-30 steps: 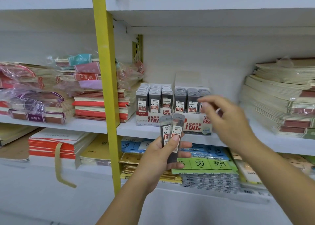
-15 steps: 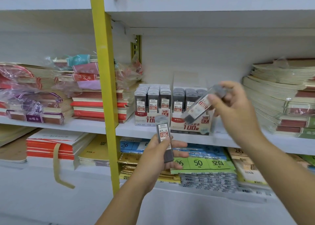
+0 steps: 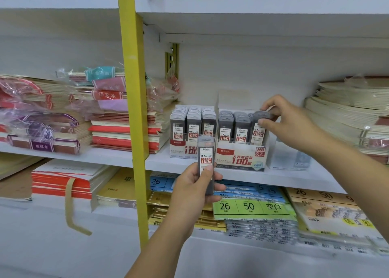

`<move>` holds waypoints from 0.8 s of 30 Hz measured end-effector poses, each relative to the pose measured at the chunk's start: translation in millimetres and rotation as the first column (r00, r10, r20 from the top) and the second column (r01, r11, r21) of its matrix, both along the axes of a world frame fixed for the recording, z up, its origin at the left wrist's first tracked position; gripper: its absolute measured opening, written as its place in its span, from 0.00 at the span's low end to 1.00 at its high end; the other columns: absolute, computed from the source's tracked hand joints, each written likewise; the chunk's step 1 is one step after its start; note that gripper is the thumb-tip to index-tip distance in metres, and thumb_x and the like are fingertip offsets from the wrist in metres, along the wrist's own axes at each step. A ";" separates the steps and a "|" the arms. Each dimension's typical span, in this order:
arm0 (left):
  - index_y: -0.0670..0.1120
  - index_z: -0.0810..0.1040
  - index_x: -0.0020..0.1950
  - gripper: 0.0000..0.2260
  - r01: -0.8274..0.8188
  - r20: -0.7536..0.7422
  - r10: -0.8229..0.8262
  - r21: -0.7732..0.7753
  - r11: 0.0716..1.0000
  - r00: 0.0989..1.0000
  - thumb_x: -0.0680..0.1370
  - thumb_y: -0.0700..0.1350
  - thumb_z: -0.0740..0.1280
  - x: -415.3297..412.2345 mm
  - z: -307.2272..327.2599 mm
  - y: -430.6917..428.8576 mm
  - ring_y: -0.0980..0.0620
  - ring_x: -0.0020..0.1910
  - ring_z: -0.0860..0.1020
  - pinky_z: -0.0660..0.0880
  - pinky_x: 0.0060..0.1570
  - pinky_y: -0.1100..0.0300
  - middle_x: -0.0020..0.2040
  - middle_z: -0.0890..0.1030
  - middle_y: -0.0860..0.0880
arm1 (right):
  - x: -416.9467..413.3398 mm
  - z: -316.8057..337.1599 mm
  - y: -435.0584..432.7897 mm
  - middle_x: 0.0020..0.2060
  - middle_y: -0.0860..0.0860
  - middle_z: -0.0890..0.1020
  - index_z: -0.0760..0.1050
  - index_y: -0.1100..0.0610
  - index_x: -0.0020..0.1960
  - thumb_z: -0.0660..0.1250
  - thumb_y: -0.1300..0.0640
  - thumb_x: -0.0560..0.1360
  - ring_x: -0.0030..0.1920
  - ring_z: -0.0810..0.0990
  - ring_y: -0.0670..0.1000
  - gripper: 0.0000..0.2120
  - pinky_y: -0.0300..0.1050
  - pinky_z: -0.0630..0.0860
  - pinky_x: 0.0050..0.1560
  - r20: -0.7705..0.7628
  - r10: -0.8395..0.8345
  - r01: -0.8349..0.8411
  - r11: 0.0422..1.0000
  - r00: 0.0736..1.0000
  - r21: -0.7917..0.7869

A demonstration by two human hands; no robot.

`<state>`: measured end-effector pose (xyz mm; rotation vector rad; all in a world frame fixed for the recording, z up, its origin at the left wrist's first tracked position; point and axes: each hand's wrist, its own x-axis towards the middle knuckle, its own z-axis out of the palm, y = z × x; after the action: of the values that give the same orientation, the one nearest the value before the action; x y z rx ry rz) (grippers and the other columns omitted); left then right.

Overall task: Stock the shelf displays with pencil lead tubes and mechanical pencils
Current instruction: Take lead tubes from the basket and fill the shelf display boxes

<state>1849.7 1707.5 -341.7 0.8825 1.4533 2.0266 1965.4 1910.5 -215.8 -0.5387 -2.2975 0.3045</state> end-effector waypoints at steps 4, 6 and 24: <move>0.58 0.79 0.57 0.07 -0.006 -0.028 0.005 -0.012 1.000 1.000 0.83 0.50 0.63 -1.0 0.4 0.3 0.54 0.43 0.86 0.81 0.38 0.63 0.44 0.86 0.53 | -5.8 -9.9 7.3 0.47 0.47 0.73 0.76 0.42 0.52 0.70 0.48 0.74 0.53 0.66 0.48 0.08 0.43 0.62 0.47 0.029 -0.165 0.159 0.977 0.986 0.143; 0.59 0.79 0.57 0.07 -0.009 -0.042 0.008 -0.018 1.000 0.999 0.83 0.50 0.63 -0.1 1.7 0.0 0.54 0.43 0.86 0.81 0.37 0.63 0.44 0.86 0.53 | -6.2 -14.5 6.4 0.48 0.48 0.71 0.79 0.44 0.58 0.67 0.48 0.76 0.55 0.64 0.49 0.10 0.44 0.62 0.52 -0.018 -0.221 0.222 0.964 0.975 0.144; 0.64 0.78 0.61 0.10 -0.349 -0.587 0.266 -0.030 0.937 0.765 0.80 0.55 0.67 19.9 12.6 22.2 0.65 0.61 0.75 0.74 0.58 0.65 0.58 0.79 0.66 | 16.4 -21.4 -63.9 0.42 0.45 0.84 0.74 0.41 0.51 0.66 0.59 0.78 0.39 0.82 0.42 0.12 0.34 0.77 0.35 -0.502 0.225 -0.410 0.863 0.835 -0.296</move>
<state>1869.5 1729.6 -329.0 1.3533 2.1682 1.9278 1981.8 1846.6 -237.1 -0.2221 -1.8553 0.9751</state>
